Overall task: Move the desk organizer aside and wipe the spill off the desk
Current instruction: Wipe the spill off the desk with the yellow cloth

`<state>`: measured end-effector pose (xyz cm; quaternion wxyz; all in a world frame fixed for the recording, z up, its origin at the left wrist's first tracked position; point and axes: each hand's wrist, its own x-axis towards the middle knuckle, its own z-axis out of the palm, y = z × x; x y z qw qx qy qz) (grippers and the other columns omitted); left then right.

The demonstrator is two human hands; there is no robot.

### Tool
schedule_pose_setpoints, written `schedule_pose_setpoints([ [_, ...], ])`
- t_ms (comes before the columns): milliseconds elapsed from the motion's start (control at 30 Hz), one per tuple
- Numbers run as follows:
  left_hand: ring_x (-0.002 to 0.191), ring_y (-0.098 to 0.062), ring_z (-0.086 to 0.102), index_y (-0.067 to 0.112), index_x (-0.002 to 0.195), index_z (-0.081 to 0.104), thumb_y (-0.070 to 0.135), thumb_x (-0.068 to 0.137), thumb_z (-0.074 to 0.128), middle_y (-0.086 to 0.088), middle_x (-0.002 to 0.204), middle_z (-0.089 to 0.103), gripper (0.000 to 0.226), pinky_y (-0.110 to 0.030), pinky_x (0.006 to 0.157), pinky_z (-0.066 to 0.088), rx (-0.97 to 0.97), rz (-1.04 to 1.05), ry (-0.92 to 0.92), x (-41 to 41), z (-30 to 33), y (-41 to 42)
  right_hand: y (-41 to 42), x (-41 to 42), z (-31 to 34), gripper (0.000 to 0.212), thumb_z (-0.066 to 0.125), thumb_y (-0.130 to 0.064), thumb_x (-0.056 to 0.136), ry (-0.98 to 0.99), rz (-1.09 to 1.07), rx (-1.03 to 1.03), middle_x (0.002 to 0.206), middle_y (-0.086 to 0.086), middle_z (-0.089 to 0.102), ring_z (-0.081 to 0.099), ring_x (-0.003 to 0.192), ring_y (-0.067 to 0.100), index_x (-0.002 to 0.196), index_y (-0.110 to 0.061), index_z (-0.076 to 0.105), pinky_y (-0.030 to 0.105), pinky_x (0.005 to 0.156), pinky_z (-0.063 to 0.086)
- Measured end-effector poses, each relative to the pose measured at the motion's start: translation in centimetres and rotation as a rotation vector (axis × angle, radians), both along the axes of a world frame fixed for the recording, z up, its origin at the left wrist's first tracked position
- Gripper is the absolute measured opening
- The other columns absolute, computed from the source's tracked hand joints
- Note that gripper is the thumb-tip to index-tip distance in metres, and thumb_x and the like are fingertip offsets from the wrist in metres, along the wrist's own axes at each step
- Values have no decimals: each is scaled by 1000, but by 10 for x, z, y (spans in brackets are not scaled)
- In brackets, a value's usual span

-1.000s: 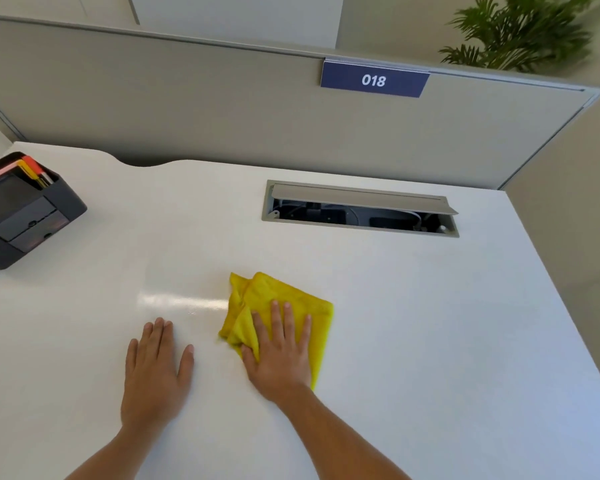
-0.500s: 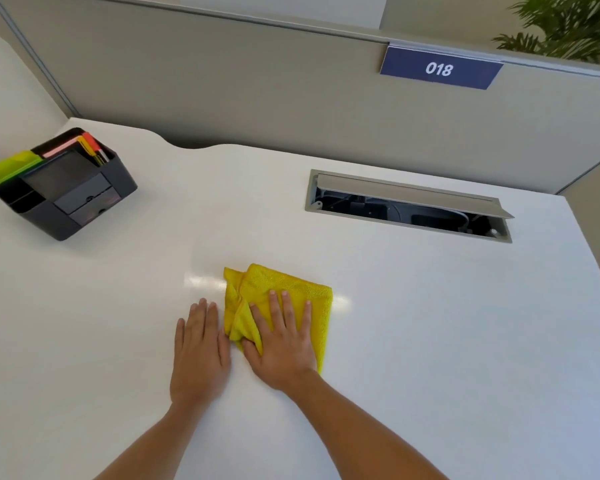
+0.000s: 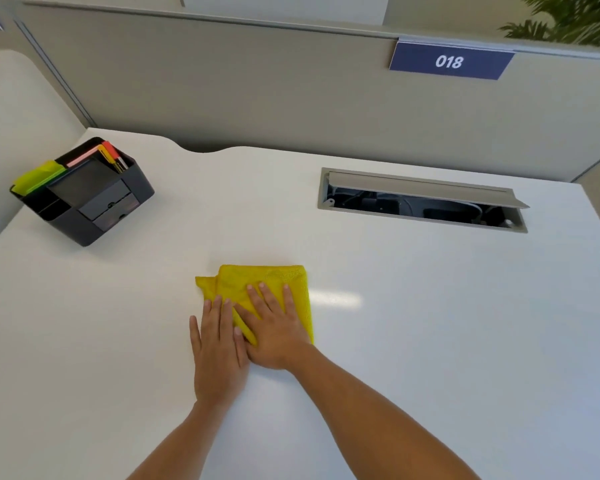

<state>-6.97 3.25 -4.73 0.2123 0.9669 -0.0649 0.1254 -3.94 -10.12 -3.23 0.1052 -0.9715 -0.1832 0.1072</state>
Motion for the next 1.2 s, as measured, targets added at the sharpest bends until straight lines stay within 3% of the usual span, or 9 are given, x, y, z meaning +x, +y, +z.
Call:
schedule_pose_setpoints([
  [100, 145, -32, 26, 5, 140, 44, 22, 101, 28, -17, 152, 37, 46, -58, 117, 16, 11, -154, -96, -11, -2, -5, -12, -14, 11, 63, 40, -43, 95, 76, 24, 103, 165, 5, 4, -9, 151, 22, 153, -28, 21, 57, 115, -18],
  [200, 143, -34, 31, 8, 133, 54, 28, 101, 29, -15, 151, 38, 45, -61, 114, 22, 61, -255, -85, -22, 2, -31, -37, -44, 15, 65, 44, -27, 95, 49, -25, 162, 163, 6, 16, 0, 151, 21, 154, -17, 21, 55, 119, -9],
  [367, 147, -39, 18, 20, 140, 47, 49, 93, 44, -15, 158, 27, 56, -65, 115, 3, 234, -205, 77, -19, 6, -80, -117, -116, 8, 57, 44, -44, 99, -170, -456, 250, 161, 2, 22, 12, 150, 21, 151, -20, 34, 50, 119, -1],
  [467, 145, -45, 18, 27, 142, 44, 61, 88, 39, -14, 159, 24, 64, -71, 111, 1, 289, -96, 206, -2, 4, -81, -170, -148, 2, 56, 54, -38, 97, -245, -749, 160, 157, 7, 31, 22, 148, 25, 147, -16, 40, 49, 120, 4],
  [600, 146, -44, 12, 40, 147, 33, 69, 87, 27, -16, 160, 21, 67, -75, 108, 1, 317, -22, 311, 18, 3, -77, -210, -168, -5, 61, 41, -44, 99, -184, -987, 97, 159, 8, 28, 17, 149, 21, 152, -15, 29, 51, 121, 4],
  [733, 147, -42, 8, 43, 147, 30, 63, 88, 25, -16, 161, 18, 63, -76, 106, -3, 281, 14, 347, 41, 6, -76, -207, -164, -10, 63, 25, -51, 99, -116, -980, 33, 162, 2, 22, 4, 149, 9, 154, -19, 23, 49, 121, -9],
  [867, 149, -37, 7, 47, 146, 29, 57, 90, 23, -11, 161, 19, 57, -74, 107, -5, 244, -1, 325, 72, 0, -68, -206, -165, -9, 61, 24, -48, 100, -136, -991, 48, 160, 2, 25, 5, 147, 7, 152, -16, 27, 51, 121, -5],
  [1000, 150, -31, -4, 54, 147, 14, 59, 91, 12, -4, 164, 8, 56, -71, 108, -11, 256, 6, 354, 109, -5, -66, -206, -164, -11, 60, 24, -48, 100, -130, -1005, 28, 160, 0, 24, 4, 148, 7, 152, -18, 26, 51, 121, -4],
  [1200, 149, -33, -8, 49, 150, 9, 59, 90, 8, -4, 164, 1, 61, -73, 108, -11, 281, -37, 383, 116, -4, -84, -205, -163, -14, 59, 24, -49, 103, -139, -1009, -2, 160, 1, 26, 6, 148, 9, 152, -17, 29, 51, 121, -3],
])
